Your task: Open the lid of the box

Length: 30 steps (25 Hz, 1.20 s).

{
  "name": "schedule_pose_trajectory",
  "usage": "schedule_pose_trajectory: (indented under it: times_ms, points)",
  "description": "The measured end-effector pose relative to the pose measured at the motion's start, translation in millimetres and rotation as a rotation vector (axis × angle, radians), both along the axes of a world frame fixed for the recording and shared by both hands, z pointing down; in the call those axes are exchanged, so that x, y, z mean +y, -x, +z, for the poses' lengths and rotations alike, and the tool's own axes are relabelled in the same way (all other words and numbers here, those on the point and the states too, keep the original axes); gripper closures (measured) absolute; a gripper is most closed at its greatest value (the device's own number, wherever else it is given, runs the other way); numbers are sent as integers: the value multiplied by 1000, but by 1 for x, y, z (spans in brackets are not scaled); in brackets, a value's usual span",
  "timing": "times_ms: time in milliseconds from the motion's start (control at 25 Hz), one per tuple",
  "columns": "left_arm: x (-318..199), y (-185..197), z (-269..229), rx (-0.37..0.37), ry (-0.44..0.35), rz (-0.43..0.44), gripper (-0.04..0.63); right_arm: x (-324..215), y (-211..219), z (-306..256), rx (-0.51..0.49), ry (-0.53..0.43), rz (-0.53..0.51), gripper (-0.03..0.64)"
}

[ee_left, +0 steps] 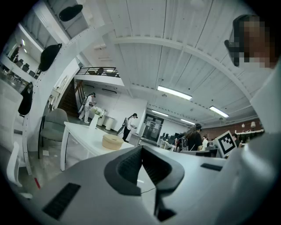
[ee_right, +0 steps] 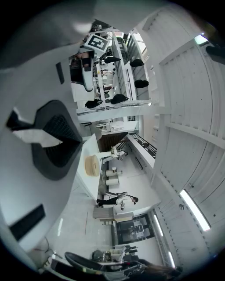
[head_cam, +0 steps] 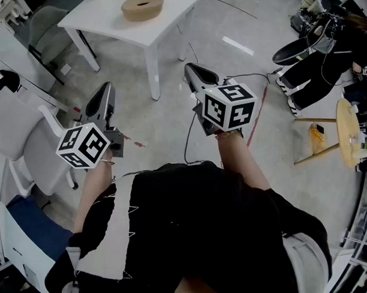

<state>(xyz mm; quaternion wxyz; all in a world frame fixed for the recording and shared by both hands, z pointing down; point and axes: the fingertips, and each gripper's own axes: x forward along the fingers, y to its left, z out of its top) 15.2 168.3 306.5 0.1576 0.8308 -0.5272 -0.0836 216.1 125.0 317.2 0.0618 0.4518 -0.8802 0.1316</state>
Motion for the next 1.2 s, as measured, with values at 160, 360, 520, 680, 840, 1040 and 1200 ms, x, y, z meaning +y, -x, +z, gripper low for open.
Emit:
schedule_pose_trajectory:
  times_ms: [160, 360, 520, 680, 840, 1040, 1200]
  points:
    - [-2, 2, 5, 4, 14, -4, 584, -2, 2, 4, 0, 17, -6, 612]
    - [-8, 5, 3, 3, 16, 1, 584, -9, 5, 7, -37, 36, -10, 612]
    - [-15, 14, 9, 26, 22, -13, 584, -16, 11, 13, -95, 53, -26, 612]
    - [-31, 26, 13, 37, 19, -29, 584, -30, 15, 14, -205, 45, -14, 613]
    - [-57, 40, 17, 27, 10, -18, 584, -50, 32, 10, -265, 32, -49, 614]
    - [-105, 57, 19, 28, 8, 0, 584, -93, 44, 17, -172, 31, 2, 612]
    - [-146, 74, 20, 8, 23, 29, 584, -129, 63, 19, -198, 69, 9, 612]
